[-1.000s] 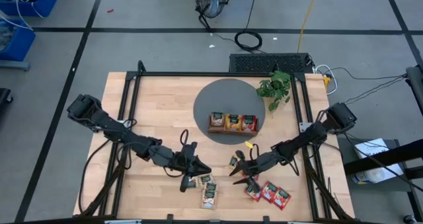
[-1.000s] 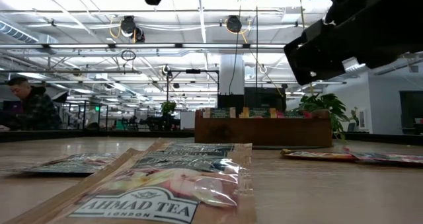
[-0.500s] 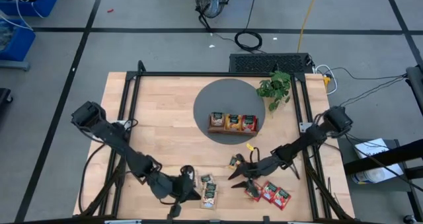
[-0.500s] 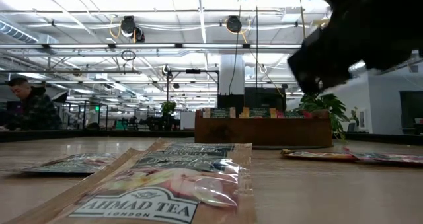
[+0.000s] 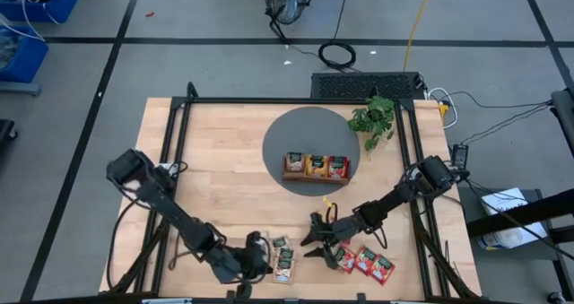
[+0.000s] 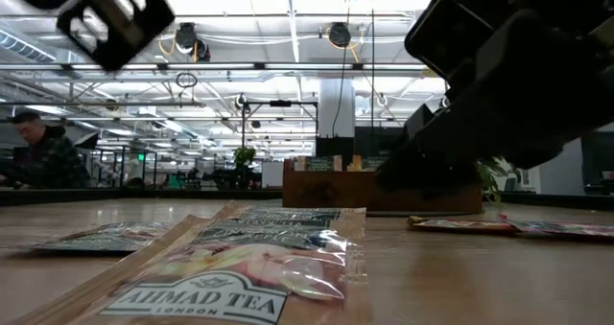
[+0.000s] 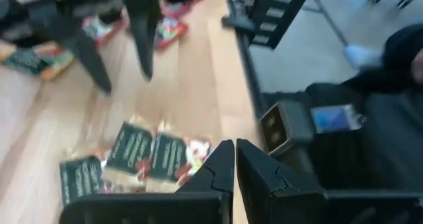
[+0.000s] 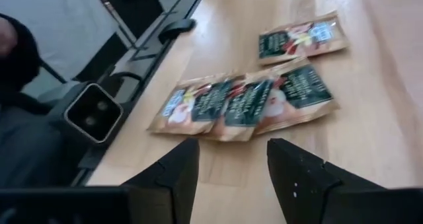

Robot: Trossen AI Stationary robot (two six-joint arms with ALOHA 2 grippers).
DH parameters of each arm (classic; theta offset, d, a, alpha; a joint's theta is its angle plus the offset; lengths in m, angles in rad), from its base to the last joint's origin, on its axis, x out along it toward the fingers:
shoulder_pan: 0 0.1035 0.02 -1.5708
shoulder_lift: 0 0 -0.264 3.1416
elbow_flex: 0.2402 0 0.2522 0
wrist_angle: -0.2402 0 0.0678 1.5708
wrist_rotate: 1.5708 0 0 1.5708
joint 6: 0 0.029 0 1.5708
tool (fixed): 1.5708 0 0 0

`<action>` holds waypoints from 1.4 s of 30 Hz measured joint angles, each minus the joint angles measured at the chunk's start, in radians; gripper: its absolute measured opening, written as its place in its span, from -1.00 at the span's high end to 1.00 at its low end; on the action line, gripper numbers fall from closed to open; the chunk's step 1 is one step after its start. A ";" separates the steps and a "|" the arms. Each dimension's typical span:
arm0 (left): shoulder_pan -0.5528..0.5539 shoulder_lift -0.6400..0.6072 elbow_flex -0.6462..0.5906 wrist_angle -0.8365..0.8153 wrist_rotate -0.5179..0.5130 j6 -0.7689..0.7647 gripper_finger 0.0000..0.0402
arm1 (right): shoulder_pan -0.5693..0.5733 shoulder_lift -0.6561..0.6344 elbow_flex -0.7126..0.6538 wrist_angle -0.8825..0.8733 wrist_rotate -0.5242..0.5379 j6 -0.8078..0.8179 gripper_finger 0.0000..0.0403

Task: Pick & Place Tea
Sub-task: Put the brown tea bag into the left section of the wooden organiser

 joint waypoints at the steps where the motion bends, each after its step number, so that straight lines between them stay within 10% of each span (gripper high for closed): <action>1: 0.002 0.025 0.000 0.008 0.004 -0.001 0.89 | 0.000 0.000 0.000 -0.001 -0.014 0.005 0.16; 42: 0.036 0.207 0.019 0.174 0.070 -0.034 0.90 | 0.021 0.011 0.015 -0.022 0.010 0.052 0.13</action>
